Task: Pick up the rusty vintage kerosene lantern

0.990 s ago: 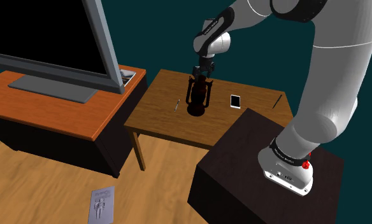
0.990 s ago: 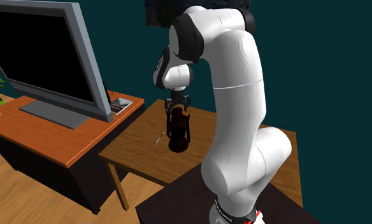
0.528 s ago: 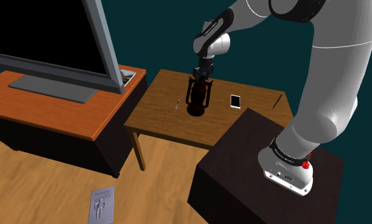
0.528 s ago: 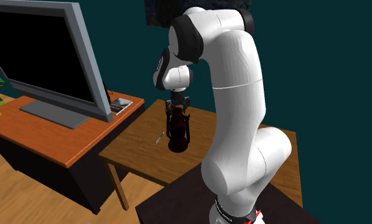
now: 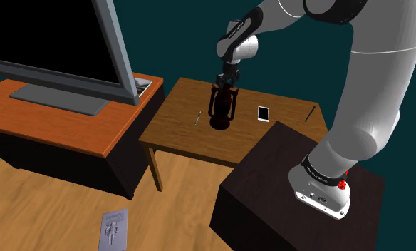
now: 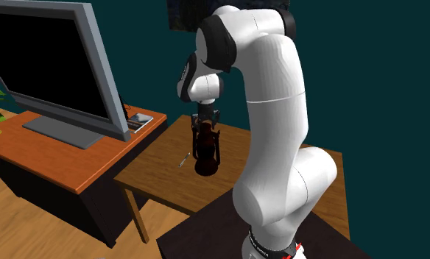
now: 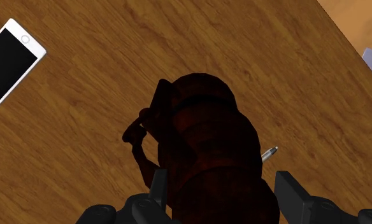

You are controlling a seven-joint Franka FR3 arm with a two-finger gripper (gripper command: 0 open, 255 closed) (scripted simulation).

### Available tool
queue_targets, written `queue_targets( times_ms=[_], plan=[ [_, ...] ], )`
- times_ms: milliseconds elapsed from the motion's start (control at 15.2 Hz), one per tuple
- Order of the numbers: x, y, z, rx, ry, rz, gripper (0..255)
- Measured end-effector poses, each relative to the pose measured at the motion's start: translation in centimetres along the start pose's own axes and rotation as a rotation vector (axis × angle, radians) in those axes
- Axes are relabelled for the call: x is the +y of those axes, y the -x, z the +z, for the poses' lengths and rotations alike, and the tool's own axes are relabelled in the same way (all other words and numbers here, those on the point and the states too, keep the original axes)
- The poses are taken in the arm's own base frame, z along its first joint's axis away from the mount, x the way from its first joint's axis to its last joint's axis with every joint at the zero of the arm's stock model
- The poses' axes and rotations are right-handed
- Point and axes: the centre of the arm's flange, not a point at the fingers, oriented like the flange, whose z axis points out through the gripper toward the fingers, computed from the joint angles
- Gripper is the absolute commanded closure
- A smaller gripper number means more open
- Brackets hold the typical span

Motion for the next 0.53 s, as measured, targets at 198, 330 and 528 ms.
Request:
queue_targets(
  times_ms=[198, 330, 528],
  plan=[
    [-0.1, 0.1, -1.5, 0.000, 0.000, 0.000, 255],
    [-0.1, 0.0, -2.4, 0.000, 0.000, 0.000, 255],
    [-0.1, -0.1, -4.0, 0.000, 0.000, 0.000, 255]
  ],
)
